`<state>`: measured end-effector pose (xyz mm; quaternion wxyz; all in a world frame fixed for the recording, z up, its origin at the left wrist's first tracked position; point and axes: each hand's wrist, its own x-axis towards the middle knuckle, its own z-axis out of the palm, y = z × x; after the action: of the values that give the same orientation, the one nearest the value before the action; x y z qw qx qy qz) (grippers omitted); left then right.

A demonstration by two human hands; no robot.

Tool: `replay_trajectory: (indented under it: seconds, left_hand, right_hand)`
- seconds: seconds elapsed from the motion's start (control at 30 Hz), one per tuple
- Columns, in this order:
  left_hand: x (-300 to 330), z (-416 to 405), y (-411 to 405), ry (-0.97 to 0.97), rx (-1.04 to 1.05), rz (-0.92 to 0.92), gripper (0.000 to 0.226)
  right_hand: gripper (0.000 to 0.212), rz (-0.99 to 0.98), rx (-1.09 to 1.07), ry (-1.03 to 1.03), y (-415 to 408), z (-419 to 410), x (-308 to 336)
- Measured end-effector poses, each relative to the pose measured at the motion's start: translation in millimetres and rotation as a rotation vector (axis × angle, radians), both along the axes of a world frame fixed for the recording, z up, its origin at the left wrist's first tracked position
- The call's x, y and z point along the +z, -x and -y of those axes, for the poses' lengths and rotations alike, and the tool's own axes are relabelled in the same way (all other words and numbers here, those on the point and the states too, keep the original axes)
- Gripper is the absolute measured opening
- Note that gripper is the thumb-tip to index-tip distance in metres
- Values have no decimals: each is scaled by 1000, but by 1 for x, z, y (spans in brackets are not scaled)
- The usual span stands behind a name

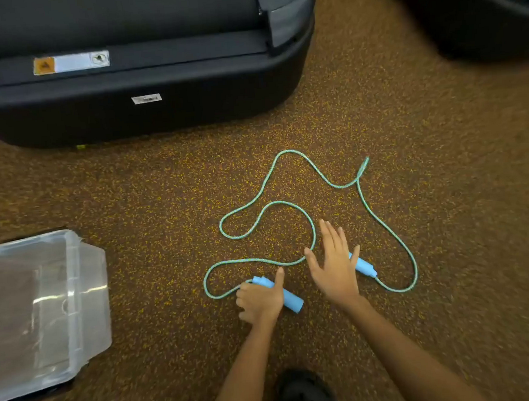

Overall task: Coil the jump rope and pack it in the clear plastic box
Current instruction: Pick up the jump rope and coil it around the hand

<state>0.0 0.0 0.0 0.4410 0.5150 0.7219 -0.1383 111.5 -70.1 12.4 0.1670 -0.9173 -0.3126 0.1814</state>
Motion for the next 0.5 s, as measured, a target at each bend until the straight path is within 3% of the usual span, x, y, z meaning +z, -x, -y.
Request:
replay_trajectory:
  seconds: [0.27, 0.5]
  left_hand:
    - [-20, 6, -11, -32, 1, -77, 67]
    - [-16, -4, -2, -194, 107, 253, 33]
  right_hand:
    - [65, -51, -49, 124, -8, 22, -17]
    - [65, -52, -8, 179, -5, 16, -16]
